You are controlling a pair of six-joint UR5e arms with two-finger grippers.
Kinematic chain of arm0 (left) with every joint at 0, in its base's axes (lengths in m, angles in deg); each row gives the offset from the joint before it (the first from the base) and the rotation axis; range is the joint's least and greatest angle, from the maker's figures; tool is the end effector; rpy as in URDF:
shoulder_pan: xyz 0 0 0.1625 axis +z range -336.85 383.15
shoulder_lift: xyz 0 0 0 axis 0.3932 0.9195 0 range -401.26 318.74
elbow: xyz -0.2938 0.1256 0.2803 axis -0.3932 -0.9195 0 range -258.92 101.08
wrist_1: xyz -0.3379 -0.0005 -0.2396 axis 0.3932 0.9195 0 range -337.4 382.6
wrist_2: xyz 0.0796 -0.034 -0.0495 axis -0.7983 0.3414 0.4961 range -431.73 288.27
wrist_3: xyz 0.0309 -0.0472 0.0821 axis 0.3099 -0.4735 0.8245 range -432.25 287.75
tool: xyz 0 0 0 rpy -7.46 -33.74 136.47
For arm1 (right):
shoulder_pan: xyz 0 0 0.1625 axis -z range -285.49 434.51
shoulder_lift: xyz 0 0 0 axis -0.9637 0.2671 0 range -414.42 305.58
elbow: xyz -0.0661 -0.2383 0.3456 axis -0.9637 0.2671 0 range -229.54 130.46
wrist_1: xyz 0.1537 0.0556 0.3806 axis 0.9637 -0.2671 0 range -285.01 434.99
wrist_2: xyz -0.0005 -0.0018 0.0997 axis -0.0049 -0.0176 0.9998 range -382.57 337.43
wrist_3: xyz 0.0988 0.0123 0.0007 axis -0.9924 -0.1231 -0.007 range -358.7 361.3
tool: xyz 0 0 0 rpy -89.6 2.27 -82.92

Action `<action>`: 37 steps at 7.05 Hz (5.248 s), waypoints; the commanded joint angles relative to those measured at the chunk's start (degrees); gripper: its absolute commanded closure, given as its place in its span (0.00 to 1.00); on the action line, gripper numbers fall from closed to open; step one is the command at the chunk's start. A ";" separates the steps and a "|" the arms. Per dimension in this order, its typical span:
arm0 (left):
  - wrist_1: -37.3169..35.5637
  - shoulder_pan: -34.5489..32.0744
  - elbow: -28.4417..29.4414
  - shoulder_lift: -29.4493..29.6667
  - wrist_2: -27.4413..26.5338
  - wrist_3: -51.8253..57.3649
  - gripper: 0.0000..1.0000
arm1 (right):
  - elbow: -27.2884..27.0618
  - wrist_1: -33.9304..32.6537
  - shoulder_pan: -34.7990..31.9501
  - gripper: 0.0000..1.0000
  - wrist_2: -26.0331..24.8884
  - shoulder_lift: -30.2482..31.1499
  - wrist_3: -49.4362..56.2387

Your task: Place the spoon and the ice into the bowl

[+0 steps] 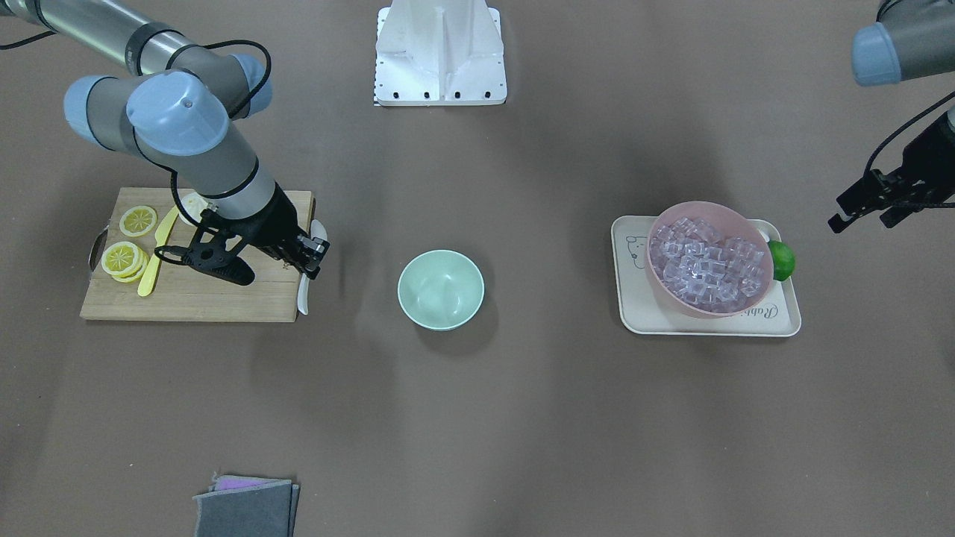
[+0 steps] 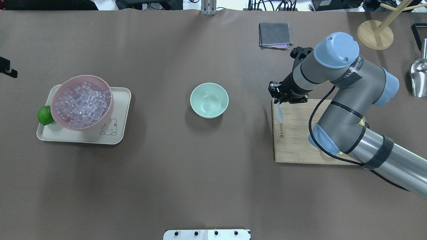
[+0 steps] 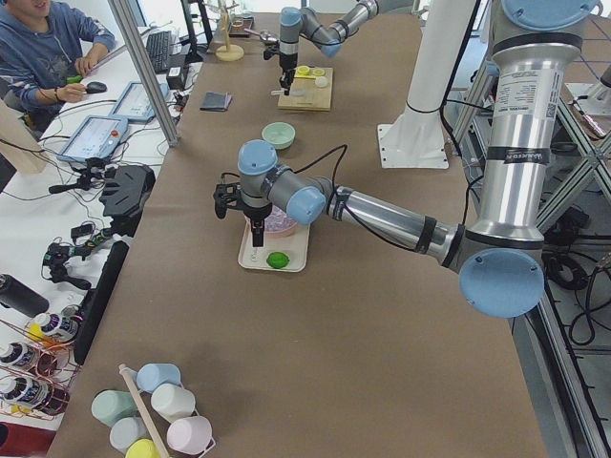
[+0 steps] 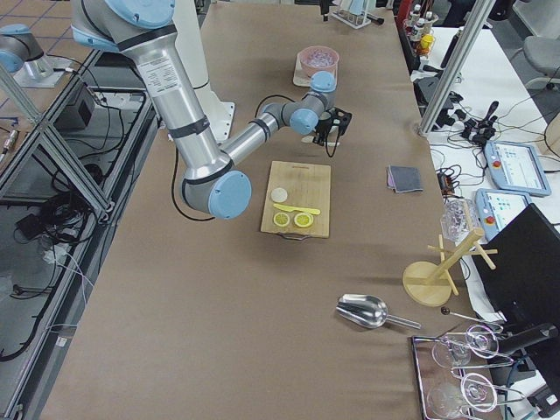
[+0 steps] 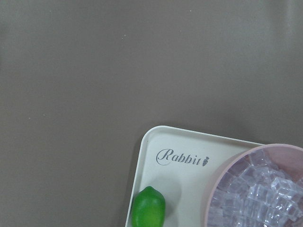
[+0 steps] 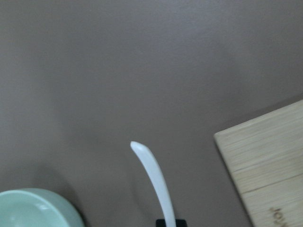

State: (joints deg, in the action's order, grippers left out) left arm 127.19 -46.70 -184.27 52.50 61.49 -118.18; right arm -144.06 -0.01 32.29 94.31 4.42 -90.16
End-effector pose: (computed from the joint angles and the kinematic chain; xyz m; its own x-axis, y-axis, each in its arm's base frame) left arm 0.1186 -0.5122 0.4632 0.5906 -0.1385 -0.7950 0.1983 0.9799 -0.0234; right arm -0.4372 -0.5157 0.2765 0.4606 0.4486 0.7659 -0.3523 0.8844 -0.3061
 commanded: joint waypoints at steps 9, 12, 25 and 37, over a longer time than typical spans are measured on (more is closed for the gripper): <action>-0.09 16.49 -7.14 0.64 -7.80 -25.26 0.02 | 14.36 0.56 9.52 0.68 -25.82 -16.47 -27.47; -0.35 18.17 -5.14 2.30 -9.73 -25.26 0.02 | 13.31 0.56 8.12 0.00 -22.68 -15.68 -22.29; -0.44 22.04 2.70 7.23 -13.95 -27.98 0.25 | -7.17 0.12 -6.57 0.00 -0.77 8.75 3.12; -0.53 22.48 5.07 9.17 -13.86 -27.72 0.78 | -11.13 -0.23 -29.33 0.00 18.13 27.56 38.72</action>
State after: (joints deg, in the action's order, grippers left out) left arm 126.73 -24.22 -179.31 61.47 47.56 -146.00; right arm -155.22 -0.23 3.83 111.80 31.31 -52.82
